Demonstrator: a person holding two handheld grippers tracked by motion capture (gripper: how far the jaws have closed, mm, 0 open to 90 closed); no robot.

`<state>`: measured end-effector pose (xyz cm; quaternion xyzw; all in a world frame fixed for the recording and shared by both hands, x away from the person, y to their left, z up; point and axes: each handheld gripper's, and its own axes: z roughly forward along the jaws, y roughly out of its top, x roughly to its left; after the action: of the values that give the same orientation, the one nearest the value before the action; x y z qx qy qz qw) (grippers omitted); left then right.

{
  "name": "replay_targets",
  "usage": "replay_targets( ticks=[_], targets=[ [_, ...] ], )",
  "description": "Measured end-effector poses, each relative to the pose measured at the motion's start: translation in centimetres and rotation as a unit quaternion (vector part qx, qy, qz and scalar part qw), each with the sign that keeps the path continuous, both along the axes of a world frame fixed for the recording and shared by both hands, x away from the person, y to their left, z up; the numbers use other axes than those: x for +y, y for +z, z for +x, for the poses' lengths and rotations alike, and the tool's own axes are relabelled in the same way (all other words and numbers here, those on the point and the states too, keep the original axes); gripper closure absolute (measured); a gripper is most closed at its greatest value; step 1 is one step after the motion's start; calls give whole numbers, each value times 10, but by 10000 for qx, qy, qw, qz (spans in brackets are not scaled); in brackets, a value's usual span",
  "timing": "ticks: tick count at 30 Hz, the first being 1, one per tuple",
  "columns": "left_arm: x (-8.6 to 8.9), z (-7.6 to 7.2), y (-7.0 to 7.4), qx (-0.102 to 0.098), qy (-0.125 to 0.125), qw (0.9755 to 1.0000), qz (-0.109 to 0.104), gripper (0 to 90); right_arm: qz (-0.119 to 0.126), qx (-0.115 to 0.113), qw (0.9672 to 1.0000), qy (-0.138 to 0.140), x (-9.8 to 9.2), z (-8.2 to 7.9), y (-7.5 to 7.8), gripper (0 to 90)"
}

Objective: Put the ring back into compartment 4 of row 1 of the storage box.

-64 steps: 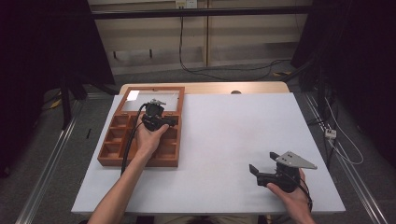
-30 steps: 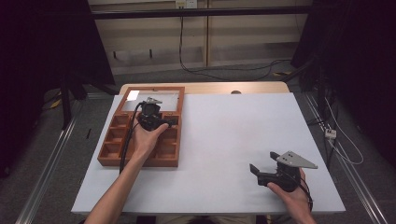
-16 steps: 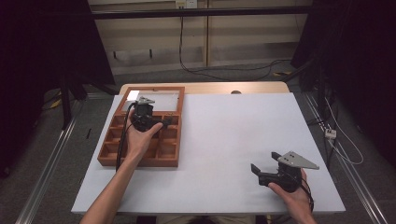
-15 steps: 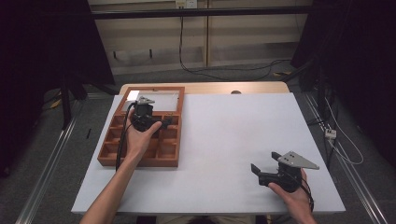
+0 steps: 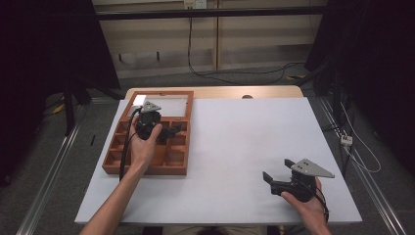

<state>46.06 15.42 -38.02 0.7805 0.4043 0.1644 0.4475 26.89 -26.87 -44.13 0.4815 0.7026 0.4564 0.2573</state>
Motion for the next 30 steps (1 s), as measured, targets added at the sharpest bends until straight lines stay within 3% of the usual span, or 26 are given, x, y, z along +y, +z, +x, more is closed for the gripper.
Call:
replay_targets(
  ticks=[9, 16, 21, 25, 30],
  targets=[
    [8, -9, 6, -164, 0, 9997, -153, 59, 7, 8, 10000, 10, 0, 1, 0, 80],
    [17, -20, 15, -118, -34, 9997, -195, 58, 12, -2, 10000, 24, 0, 0, 0, 74],
    [22, -28, 21, -325, -128, 9992, -201, 45, 10, -4, 10000, 29, 1, 0, 0, 71],
    [24, -34, 23, -333, -115, 9988, -335, 46, 19, -3, 10000, 37, 2, 1, 0, 70],
    [25, -42, 24, -396, -119, 9990, -159, 46, 22, -8, 10000, 42, 2, 1, 0, 69]
  ],
)
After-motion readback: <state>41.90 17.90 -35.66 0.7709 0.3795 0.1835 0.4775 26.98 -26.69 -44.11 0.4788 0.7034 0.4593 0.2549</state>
